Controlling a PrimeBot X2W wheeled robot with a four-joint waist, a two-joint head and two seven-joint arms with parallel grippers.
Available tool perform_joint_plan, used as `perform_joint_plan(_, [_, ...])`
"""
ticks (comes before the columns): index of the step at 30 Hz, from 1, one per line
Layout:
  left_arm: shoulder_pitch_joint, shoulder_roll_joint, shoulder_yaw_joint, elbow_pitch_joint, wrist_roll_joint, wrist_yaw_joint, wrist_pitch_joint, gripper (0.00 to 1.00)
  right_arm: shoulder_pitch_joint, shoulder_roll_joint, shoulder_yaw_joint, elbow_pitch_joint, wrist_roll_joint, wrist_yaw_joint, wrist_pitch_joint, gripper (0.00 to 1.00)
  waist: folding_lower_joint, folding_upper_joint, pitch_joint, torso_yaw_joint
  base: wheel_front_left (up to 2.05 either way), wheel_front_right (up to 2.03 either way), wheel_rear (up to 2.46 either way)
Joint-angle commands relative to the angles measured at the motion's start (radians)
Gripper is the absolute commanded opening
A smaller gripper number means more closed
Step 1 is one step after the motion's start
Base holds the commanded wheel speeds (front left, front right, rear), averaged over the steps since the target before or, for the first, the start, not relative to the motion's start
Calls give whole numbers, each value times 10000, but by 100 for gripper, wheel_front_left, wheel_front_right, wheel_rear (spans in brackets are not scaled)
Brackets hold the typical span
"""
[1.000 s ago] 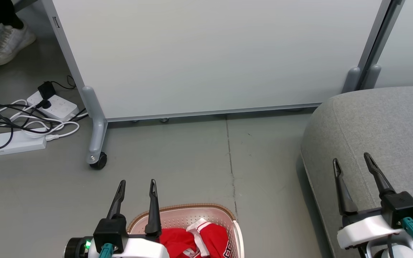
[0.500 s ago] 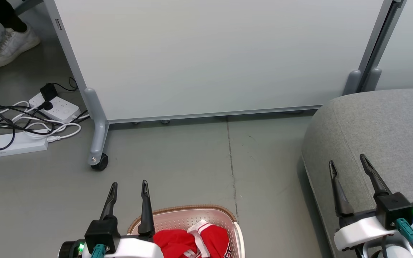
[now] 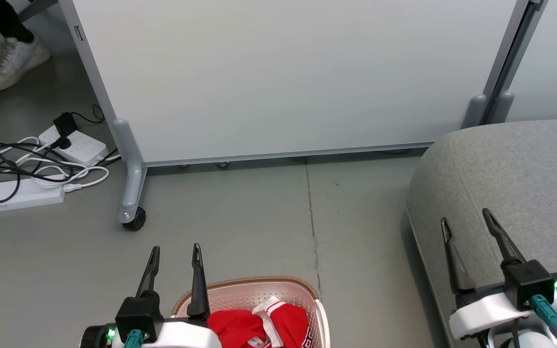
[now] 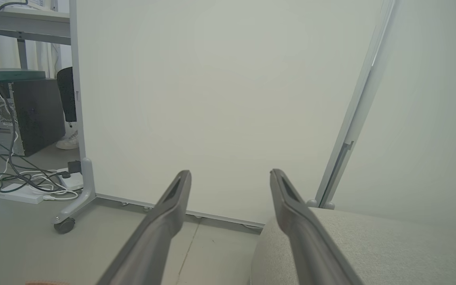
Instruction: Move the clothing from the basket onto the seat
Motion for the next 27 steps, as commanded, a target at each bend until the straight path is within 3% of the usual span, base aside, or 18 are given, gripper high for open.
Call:
perform_joint_plan(1, [33,33,5,29,-60,-1,-21,100,3,-80,1,31,-55,19,-90,100,0,0,4,14,0,0,0])
perform_joint_plan(10, [-52,31,-311,611,367,-107,-21,100,92,-297,435,126,80,19,-89,100,0,0,151,135,0,0,0])
perform_joint_plan(18, [-493,34,-793,2337,555,-378,-18,100,127,-729,762,7,234,19,-89,100,0,0,879,41,0,0,0])
perform_joint_plan(21, [-834,34,-995,3000,724,-604,-15,100,66,-865,813,-146,314,17,-86,100,0,0,1404,32,0,0,0])
perform_joint_plan(27, [-2753,43,-1384,5581,1358,-1259,-15,100,-587,-1086,645,-641,133,17,-75,100,0,0,3712,-65,0,0,0])
